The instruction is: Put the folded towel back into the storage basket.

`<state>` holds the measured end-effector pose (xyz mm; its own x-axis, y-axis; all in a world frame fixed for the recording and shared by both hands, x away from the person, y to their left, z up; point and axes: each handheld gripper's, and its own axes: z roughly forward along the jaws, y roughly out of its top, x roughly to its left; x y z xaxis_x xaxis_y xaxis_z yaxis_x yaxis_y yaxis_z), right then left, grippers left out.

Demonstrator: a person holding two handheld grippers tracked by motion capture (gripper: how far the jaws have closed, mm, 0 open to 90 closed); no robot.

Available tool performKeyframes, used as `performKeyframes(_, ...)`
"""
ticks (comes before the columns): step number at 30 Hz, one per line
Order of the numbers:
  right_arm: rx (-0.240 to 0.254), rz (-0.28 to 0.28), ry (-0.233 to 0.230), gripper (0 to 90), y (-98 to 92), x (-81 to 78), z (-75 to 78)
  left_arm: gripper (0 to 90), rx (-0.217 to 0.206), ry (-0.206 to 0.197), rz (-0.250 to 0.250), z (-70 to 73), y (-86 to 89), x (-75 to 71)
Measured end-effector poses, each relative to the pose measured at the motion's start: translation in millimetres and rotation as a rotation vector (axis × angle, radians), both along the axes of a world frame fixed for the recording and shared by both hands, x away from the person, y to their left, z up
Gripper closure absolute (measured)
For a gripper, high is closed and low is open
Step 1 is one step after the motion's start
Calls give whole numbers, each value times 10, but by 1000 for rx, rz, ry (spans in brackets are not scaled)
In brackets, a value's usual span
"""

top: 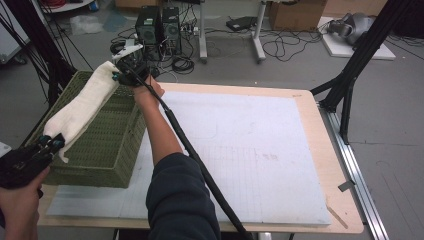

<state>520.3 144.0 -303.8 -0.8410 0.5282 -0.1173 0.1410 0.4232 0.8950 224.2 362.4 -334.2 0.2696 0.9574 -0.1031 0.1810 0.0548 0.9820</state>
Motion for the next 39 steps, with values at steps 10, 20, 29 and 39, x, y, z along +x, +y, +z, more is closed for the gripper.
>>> performKeyframes(10,39,-35,35,443,-247,-89,-146,242,-59,-16,44,12,49,-34)
performKeyframes(20,74,-7,46,320,-828,-396,-153,202,-30,-16,-60,64,-200,26)
performKeyframes(29,90,1,70,218,-1336,-604,-163,195,-25,-16,-171,95,-427,100)
performKeyframes(39,67,-26,66,176,-1813,-817,-134,195,-18,-33,-271,104,-651,181)
